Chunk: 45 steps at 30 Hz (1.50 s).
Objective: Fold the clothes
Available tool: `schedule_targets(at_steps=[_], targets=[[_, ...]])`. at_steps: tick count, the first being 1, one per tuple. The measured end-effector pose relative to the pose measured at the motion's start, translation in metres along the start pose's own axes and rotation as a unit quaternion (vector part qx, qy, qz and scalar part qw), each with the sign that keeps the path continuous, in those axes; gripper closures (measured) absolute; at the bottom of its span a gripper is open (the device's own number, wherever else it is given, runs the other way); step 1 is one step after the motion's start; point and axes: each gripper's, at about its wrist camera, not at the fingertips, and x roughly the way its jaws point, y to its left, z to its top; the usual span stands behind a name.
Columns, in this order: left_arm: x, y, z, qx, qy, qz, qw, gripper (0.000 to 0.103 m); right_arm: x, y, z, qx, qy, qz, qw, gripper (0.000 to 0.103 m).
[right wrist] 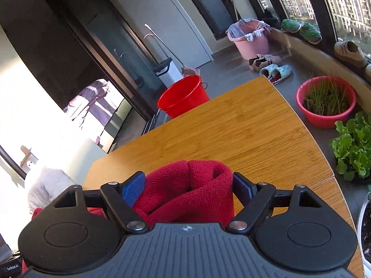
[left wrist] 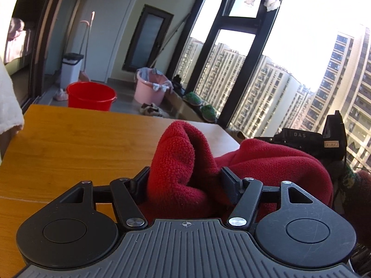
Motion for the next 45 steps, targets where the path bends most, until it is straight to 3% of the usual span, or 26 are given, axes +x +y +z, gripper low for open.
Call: schedule_targets(at_steps=[1,2,5,7,13,17,19,25,30,31,34,36,37,38,41,45], targets=[[0.002,0.004,0.001,-0.012,-0.001,0.001,0.9999,0.034,0.008,-0.004,-0.003,0.015,0.007,0.007,1.000,0.027],[0.005,0.008,0.003,-0.022,-0.003,0.003,0.9997,0.034,0.012,-0.005,-0.006,0.019,0.009,0.014,1.000,0.041],[0.013,0.020,0.007,-0.053,-0.009,0.009,0.9985,0.036,0.021,0.007,-0.008,0.003,-0.002,0.015,1.000,0.069],[0.020,0.031,0.017,-0.063,-0.020,0.020,0.9976,0.041,0.025,0.018,-0.003,-0.009,-0.016,0.018,1.000,0.075],[0.026,0.042,0.076,-0.047,-0.076,0.036,0.9954,0.063,0.022,0.066,0.024,-0.067,-0.077,0.057,0.993,0.079],[0.012,0.032,0.101,-0.018,-0.114,0.028,0.9929,0.063,-0.009,0.083,0.032,-0.114,-0.125,0.079,0.982,0.079],[0.007,0.027,0.088,-0.012,-0.100,0.018,0.9948,0.063,-0.024,0.079,0.024,-0.127,-0.133,0.074,0.980,0.080],[-0.007,0.012,0.031,-0.005,-0.044,-0.003,0.9990,0.059,-0.058,0.035,-0.040,-0.101,-0.087,0.045,0.990,0.080],[-0.016,0.003,0.013,0.002,-0.028,-0.005,0.9996,0.053,-0.058,0.012,-0.087,-0.077,-0.017,0.009,0.997,0.088],[-0.015,0.003,0.014,0.002,-0.027,-0.002,0.9996,0.053,-0.059,0.012,-0.091,-0.085,-0.016,0.001,0.996,0.088],[-0.011,0.002,0.018,0.005,-0.029,0.001,0.9996,0.053,-0.079,0.030,-0.074,-0.123,-0.072,0.004,0.990,0.084],[-0.008,0.002,0.020,0.009,-0.030,0.001,0.9995,0.053,-0.094,0.051,-0.050,-0.155,-0.110,0.026,0.981,0.062],[-0.007,0.003,0.020,0.011,-0.029,0.000,0.9995,0.053,-0.097,0.064,-0.038,-0.178,-0.123,0.038,0.976,0.042],[-0.006,0.004,0.019,0.012,-0.029,0.000,0.9995,0.053,-0.101,0.078,-0.026,-0.201,-0.134,0.050,0.969,0.033],[-0.004,0.007,0.020,0.008,-0.029,-0.004,0.9995,0.053,-0.084,0.120,0.005,-0.275,-0.126,0.075,0.950,0.021],[-0.004,0.012,0.020,0.004,-0.033,-0.009,0.9994,0.051,-0.034,0.160,0.027,-0.334,-0.065,0.087,0.936,0.020]])
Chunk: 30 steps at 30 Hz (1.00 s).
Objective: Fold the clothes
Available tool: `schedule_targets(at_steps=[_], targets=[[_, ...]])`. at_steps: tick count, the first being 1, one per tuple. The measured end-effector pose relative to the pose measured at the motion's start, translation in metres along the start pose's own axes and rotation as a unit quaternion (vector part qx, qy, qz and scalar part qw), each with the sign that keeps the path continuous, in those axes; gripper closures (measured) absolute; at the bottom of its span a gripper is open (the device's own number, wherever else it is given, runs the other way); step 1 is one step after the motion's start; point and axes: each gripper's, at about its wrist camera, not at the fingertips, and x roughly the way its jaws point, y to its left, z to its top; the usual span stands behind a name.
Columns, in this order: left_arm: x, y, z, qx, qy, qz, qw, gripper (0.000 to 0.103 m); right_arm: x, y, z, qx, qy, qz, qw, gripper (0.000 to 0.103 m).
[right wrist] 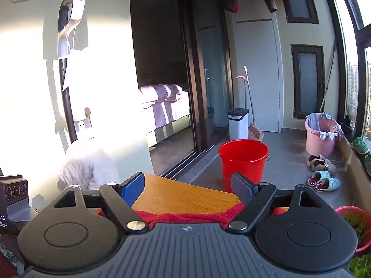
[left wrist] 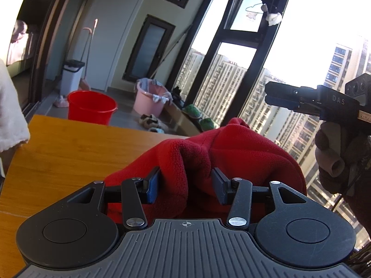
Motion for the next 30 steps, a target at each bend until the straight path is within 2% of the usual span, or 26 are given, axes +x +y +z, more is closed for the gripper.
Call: schedule_targets(at_steps=[2,5,6,7,8,9,10,12,15,16,18,22,27,29,30], targets=[[0.000,0.004,0.000,-0.004,-0.002,0.000,1.0000,0.051,0.034,0.003,0.001,-0.019,0.040,0.008,0.999,0.013],[-0.004,0.014,0.004,-0.015,-0.010,0.010,0.9998,0.046,0.082,-0.006,-0.017,-0.007,0.110,-0.012,0.994,0.014],[-0.007,0.018,0.005,-0.022,-0.014,0.016,0.9995,0.043,0.094,-0.009,-0.025,0.002,0.132,-0.018,0.991,0.017],[-0.011,0.023,0.007,-0.031,-0.017,0.021,0.9991,0.038,0.099,-0.011,-0.032,0.009,0.143,-0.020,0.990,0.025],[-0.016,0.028,0.008,-0.042,-0.019,0.024,0.9987,0.031,0.099,-0.012,-0.038,0.016,0.147,-0.017,0.989,0.037],[-0.020,0.034,0.008,-0.052,-0.020,0.023,0.9982,0.027,0.094,-0.013,-0.042,0.029,0.144,-0.010,0.989,0.044],[-0.024,0.039,0.009,-0.061,-0.022,0.022,0.9976,0.022,0.087,-0.013,-0.046,0.039,0.140,-0.002,0.989,0.048],[-0.030,0.047,0.009,-0.083,-0.027,0.017,0.9961,0.019,0.063,-0.006,-0.048,0.037,0.121,0.007,0.992,0.053],[-0.037,0.057,0.011,-0.132,-0.042,-0.015,0.9903,0.012,0.027,0.005,-0.060,0.029,0.098,0.010,0.995,0.054],[-0.039,0.061,0.012,-0.148,-0.047,-0.026,0.9875,0.008,0.014,0.012,-0.072,0.024,0.094,0.001,0.995,0.054],[-0.040,0.059,0.014,-0.162,-0.054,-0.049,0.9841,0.005,0.001,0.024,-0.099,0.023,0.096,-0.009,0.995,0.054],[-0.027,0.033,0.014,-0.126,-0.036,-0.064,0.9893,0.004,-0.021,0.060,-0.135,-0.017,0.076,-0.035,0.996,0.052],[-0.011,0.013,-0.006,-0.095,0.005,-0.037,0.9948,0.006,-0.048,0.076,-0.128,-0.072,0.056,-0.034,0.995,0.049],[-0.009,0.008,-0.011,-0.073,0.011,-0.014,0.9972,0.012,-0.068,0.070,-0.120,-0.065,0.039,-0.019,0.997,0.030],[-0.009,0.006,-0.013,-0.062,0.014,-0.002,0.9980,0.014,-0.077,0.067,-0.117,-0.059,0.036,-0.010,0.998,0.026]])
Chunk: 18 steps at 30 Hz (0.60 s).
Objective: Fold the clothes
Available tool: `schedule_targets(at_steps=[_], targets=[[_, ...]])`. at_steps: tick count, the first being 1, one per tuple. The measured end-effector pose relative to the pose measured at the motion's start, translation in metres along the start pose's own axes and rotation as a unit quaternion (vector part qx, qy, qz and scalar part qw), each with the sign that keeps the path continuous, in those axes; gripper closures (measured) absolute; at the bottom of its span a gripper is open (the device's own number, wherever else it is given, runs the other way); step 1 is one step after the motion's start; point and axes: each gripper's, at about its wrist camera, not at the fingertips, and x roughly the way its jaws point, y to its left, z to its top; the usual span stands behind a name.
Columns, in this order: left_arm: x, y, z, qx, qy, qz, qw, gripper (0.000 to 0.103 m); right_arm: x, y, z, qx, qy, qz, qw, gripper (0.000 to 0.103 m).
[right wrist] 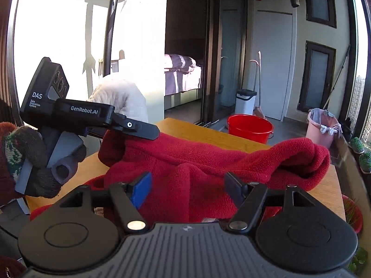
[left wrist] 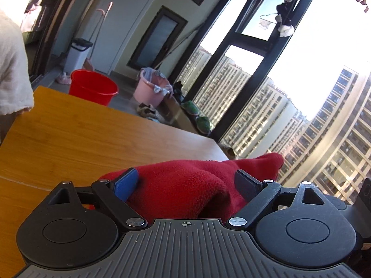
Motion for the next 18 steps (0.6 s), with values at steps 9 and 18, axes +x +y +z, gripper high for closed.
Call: schedule_targets(at_steps=[9,18], targets=[[0.004,0.002,0.004,0.008,-0.002,0.019,0.9998,0.015,-0.027,-0.050,-0.003,0.122,-0.013,-0.033,0.992,0.021],[-0.004,0.009,0.009,-0.006,-0.010,0.025,0.9996,0.010,-0.022,-0.076,-0.024,0.212,0.023,0.102,0.972,0.021]])
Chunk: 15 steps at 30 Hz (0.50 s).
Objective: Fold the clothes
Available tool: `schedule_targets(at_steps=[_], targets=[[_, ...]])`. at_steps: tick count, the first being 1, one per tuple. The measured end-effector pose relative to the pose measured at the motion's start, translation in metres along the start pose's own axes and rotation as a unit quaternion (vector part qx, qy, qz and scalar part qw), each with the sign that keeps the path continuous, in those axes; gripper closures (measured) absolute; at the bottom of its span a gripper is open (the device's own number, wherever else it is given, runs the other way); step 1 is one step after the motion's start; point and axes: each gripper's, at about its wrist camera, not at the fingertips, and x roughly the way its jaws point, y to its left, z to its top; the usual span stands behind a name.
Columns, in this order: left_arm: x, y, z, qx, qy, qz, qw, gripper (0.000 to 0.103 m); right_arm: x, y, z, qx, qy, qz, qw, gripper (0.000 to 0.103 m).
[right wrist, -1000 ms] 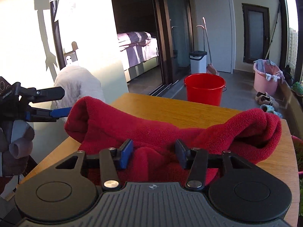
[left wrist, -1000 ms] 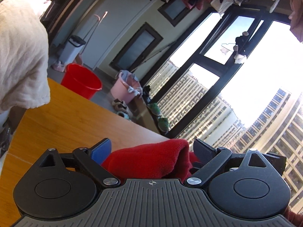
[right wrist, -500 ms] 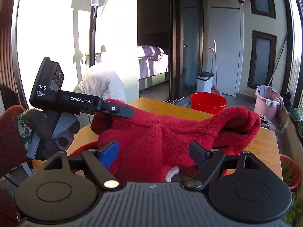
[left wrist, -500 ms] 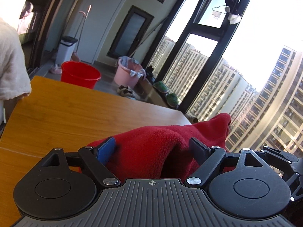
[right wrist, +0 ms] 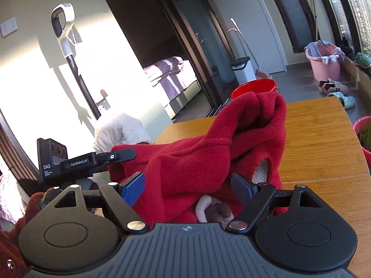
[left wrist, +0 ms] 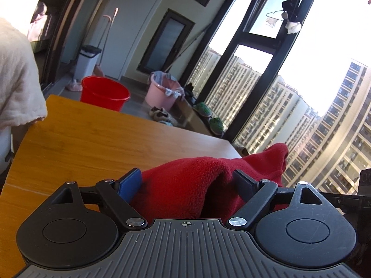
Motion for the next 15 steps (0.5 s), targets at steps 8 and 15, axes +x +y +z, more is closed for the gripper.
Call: schedule_targets(at_steps=[8,15], targets=[[0.045,0.016,0.043,-0.034,-0.032,0.045,0.9979,0.007,0.014,0.046,-0.025,-0.124,0.061,-0.005,0.990,0.008],[0.008,0.044,0.052,-0.092,-0.071,0.050,0.9919,0.004,0.088,0.052,-0.008,-0.150,0.116,-0.030,0.981,0.072]])
